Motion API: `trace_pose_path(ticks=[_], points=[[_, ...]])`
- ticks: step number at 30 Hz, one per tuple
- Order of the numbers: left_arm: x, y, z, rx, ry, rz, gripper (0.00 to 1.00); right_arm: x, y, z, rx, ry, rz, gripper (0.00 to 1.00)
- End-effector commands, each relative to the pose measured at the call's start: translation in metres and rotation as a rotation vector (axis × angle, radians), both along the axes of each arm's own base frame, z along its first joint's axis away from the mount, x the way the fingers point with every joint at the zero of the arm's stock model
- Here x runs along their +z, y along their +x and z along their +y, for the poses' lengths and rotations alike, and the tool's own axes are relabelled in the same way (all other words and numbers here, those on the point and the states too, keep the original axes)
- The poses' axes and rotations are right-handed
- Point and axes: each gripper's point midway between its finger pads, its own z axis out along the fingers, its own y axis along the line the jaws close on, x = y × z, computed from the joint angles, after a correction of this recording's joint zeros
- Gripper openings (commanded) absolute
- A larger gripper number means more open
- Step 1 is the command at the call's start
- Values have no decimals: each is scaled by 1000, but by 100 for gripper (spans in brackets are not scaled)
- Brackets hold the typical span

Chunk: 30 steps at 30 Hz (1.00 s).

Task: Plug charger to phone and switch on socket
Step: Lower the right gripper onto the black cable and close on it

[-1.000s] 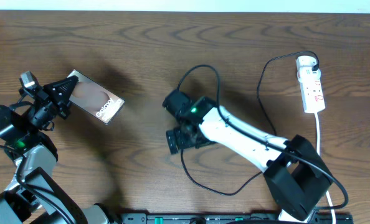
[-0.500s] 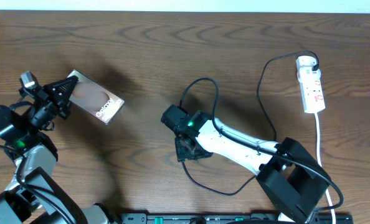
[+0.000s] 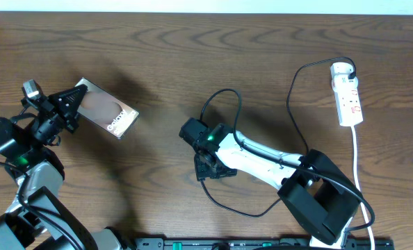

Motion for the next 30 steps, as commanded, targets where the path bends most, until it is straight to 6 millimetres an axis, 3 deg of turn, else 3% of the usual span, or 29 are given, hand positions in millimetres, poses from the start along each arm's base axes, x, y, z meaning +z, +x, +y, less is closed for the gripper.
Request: trace_pose_path(ticks=[1,7,14,17,24,30], points=[[11,-2,-1,-20,25,-32,7,1,2,4,28,10,1,63],[11,-2,-1,-20,33,-38,7,5,6,4,21,7,-4,62],[11,-2,-1,-20,52,-53,7,21,31,-5,4,-60,-96,63],[11,-2,-1,-19,52,-53,7,27,36,0,3,-47,-114,63],[11,-2,-1,-20,53,-53,7,20,27,24,48,4,-115,63],[11,-2,-1,-20,52,-53,7,5,13,32,95,1,-70,64]])
